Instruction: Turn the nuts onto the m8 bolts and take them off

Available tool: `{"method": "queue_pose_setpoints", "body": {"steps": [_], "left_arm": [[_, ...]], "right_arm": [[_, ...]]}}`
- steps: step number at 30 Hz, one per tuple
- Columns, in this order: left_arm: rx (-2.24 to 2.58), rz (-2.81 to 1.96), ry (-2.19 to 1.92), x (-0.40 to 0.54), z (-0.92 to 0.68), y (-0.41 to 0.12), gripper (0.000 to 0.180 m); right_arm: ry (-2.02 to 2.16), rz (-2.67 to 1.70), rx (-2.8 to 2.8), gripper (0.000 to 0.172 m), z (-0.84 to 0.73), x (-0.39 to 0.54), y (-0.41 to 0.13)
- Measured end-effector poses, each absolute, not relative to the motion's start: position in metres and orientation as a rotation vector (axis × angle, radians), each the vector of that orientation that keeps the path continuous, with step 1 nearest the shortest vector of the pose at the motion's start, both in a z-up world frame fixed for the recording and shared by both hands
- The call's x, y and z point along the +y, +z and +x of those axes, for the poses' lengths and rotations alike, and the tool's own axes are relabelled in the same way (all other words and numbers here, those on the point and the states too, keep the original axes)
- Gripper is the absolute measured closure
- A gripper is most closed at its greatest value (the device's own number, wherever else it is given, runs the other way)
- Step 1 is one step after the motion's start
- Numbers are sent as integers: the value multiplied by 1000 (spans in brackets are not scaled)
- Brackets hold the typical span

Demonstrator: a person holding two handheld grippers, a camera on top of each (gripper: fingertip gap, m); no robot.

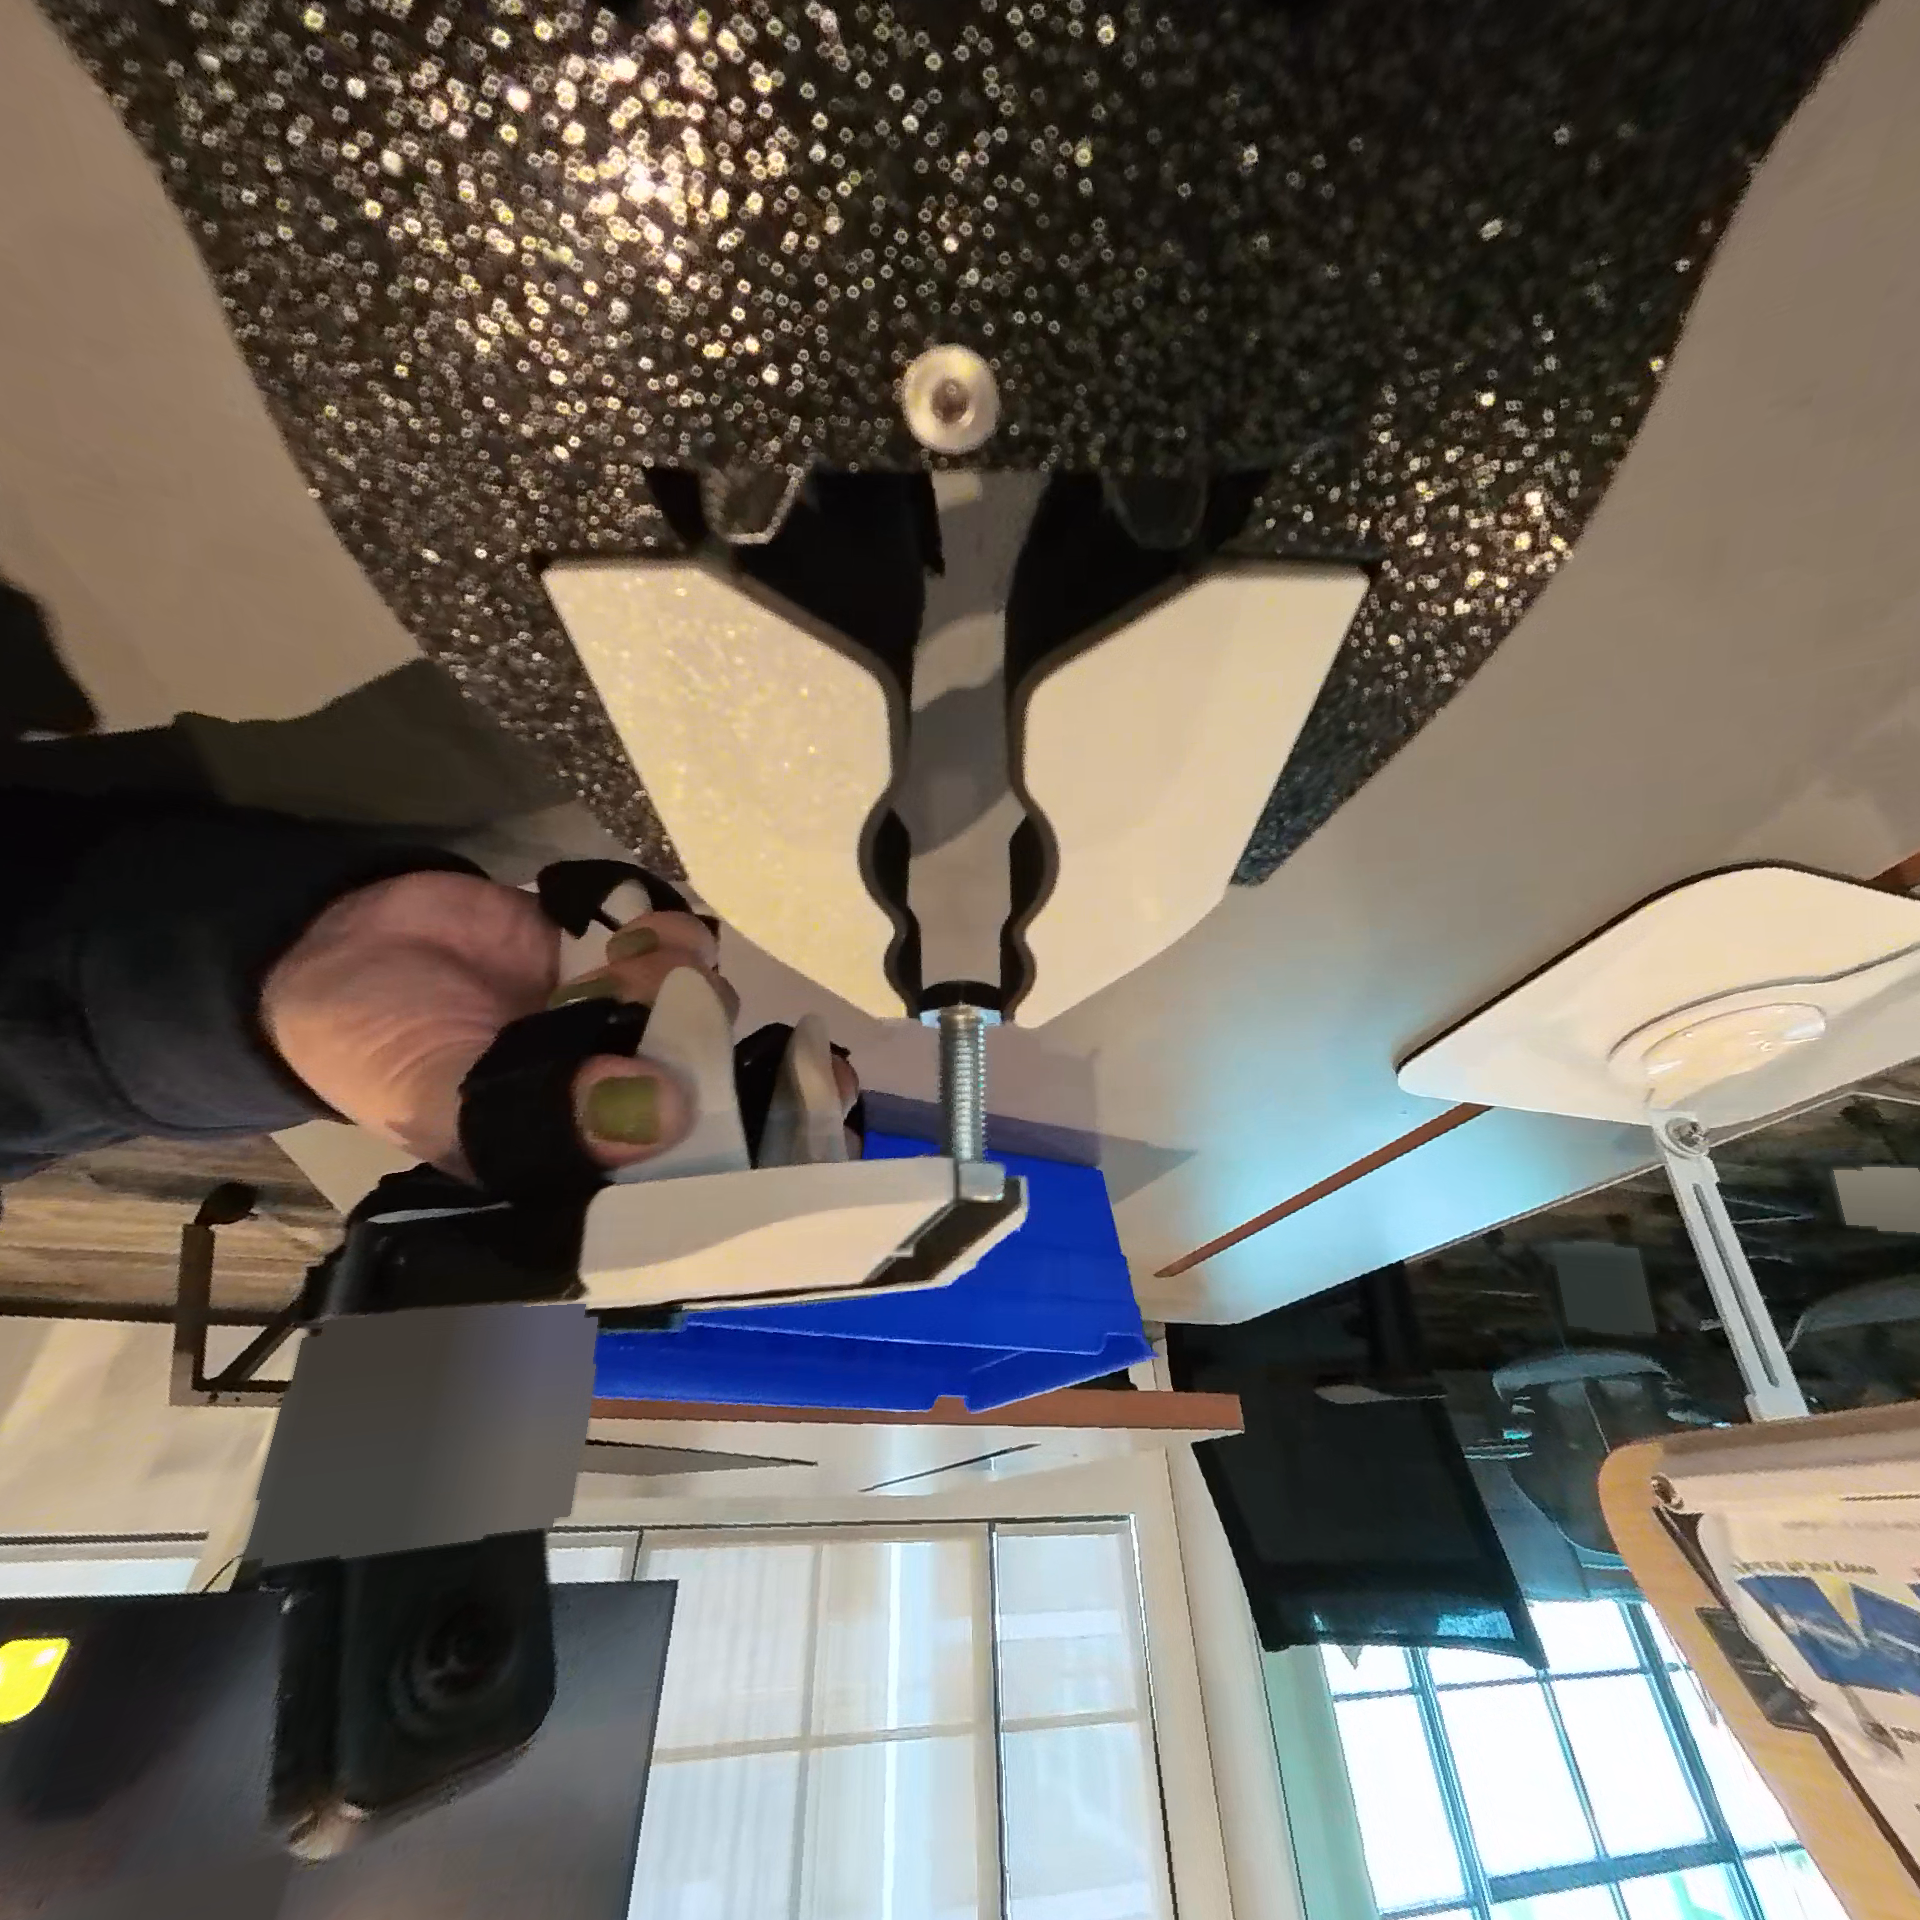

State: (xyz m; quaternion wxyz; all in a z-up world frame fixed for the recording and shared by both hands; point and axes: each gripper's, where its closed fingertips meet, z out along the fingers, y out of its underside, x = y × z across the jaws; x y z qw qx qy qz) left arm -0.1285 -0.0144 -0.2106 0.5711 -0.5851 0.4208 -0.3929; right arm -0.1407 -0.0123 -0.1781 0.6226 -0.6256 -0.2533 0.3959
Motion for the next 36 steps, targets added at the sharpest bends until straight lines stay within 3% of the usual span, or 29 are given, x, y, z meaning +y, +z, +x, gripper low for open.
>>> {"method": "queue_pose_setpoints", "body": {"steps": [9,36], "left_arm": [[941,-1379,-976,-12,-132,-209,167],[952,-1351,-1071,-18,-129,-209,167]], "right_arm": [[877,-1376,-610,143,-139,-14,-172],[870,-1392,-679,147,-142,-14,-178]]}}
